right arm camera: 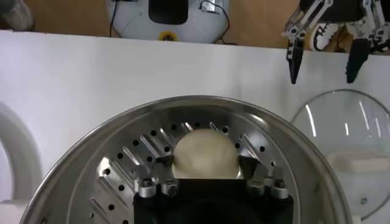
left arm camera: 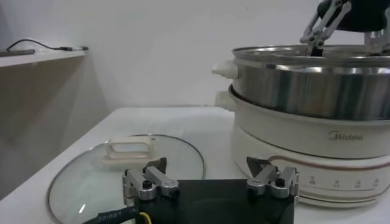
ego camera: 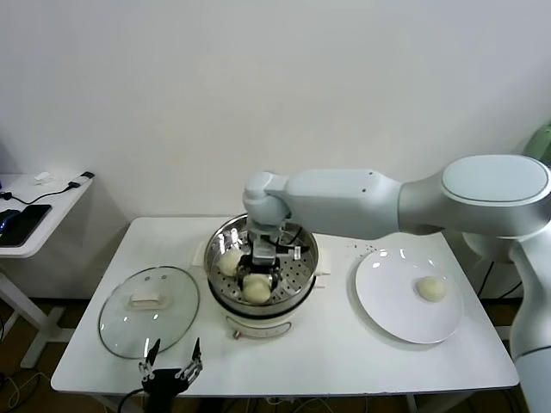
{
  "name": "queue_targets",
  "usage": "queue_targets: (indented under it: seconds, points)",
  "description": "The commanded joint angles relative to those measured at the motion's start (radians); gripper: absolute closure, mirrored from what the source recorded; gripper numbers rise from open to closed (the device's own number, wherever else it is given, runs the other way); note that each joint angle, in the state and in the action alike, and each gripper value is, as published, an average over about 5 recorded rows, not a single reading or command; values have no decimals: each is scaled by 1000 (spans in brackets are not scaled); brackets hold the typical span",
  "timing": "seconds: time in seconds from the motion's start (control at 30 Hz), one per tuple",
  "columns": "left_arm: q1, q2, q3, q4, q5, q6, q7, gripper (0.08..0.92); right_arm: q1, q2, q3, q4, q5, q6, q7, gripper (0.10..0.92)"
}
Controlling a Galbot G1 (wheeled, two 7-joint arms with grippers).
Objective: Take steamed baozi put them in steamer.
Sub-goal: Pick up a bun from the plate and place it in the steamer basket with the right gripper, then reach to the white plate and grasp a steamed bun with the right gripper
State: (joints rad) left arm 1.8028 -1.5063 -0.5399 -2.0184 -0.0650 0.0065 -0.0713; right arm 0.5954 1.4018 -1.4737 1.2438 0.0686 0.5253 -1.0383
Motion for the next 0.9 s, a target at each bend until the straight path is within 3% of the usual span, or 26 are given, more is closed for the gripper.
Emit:
queue_targets:
  seconds: [0.03,0.2,0.37,0.63,0.9]
  points:
    - [2,-2,4,-4,4,1,0,177,7,-9,18,-39,25,15,32,208]
    - [4,-3,9,-8,9,0,1,177,78,-54,28,-61,87,41,-27,203]
    - [3,-1,9,-10,8,0,2,177,184,-147,12,-118,261,20,-87,202]
    - [-16,6,2,-9,-4,3,4,177,347,-438,-205,-153,458,-399,-16,203]
    - [-38,1,1,3,-16,6,5,177,286,-714,-313,-56,392,-528,-48,203]
